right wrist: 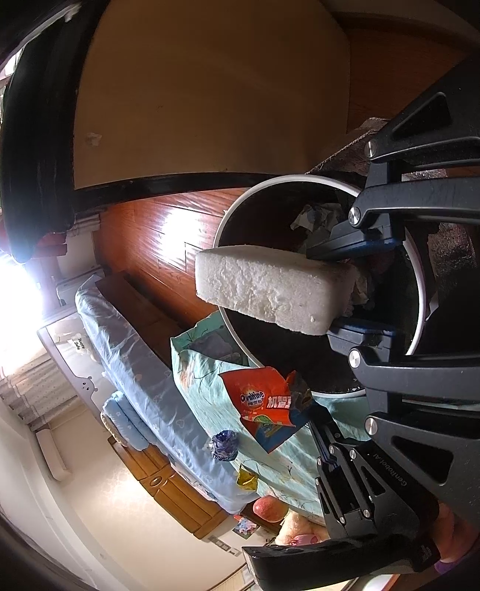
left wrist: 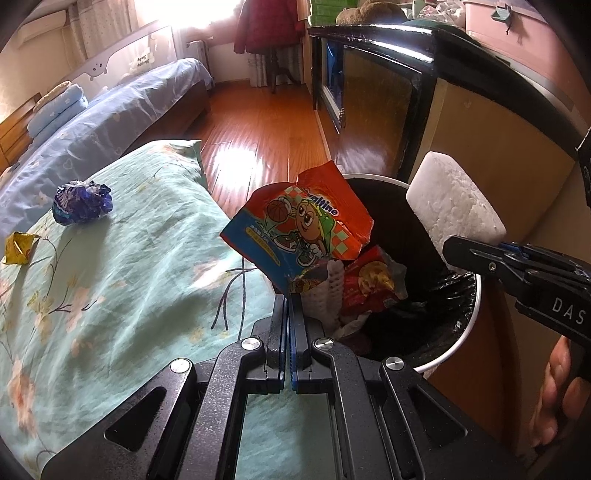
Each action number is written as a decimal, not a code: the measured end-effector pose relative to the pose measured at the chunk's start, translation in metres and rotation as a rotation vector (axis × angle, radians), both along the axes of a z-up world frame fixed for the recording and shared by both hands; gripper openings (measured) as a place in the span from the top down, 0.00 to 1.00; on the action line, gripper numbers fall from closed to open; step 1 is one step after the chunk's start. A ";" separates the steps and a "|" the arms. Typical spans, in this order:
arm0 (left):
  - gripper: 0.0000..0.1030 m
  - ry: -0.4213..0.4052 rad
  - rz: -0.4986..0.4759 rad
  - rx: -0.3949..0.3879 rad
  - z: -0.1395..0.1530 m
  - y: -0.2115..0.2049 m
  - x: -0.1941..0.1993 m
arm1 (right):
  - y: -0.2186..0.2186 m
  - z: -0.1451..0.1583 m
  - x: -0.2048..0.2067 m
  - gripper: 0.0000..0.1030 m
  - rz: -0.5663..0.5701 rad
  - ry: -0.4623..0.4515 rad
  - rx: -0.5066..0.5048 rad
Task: Collect trash
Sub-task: 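Carry the snack bag and foam block over the bin and open both tools, then move both open tools back over the bedspread toward the blue and yellow wrappers, then grasp the yellow snack packet with the left tool while the right tool grasps the blue wrapper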
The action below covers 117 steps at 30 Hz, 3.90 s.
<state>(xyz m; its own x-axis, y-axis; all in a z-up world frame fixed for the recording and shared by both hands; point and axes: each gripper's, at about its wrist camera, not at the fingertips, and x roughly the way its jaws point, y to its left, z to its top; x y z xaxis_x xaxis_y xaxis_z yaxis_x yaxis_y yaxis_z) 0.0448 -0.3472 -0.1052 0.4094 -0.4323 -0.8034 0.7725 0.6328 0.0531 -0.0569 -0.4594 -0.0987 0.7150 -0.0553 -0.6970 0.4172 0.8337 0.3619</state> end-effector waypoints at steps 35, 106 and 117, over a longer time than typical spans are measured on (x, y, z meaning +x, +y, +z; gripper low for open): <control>0.63 0.022 0.042 -0.044 0.004 0.025 -0.002 | -0.010 0.001 -0.009 0.47 -0.038 -0.009 0.061; 0.26 0.097 0.623 -0.238 0.002 0.223 0.282 | 0.147 0.007 0.303 0.14 0.506 0.042 -0.115; 0.83 0.118 0.600 -0.220 -0.013 0.225 0.303 | 0.142 0.012 0.308 0.14 0.549 0.023 -0.144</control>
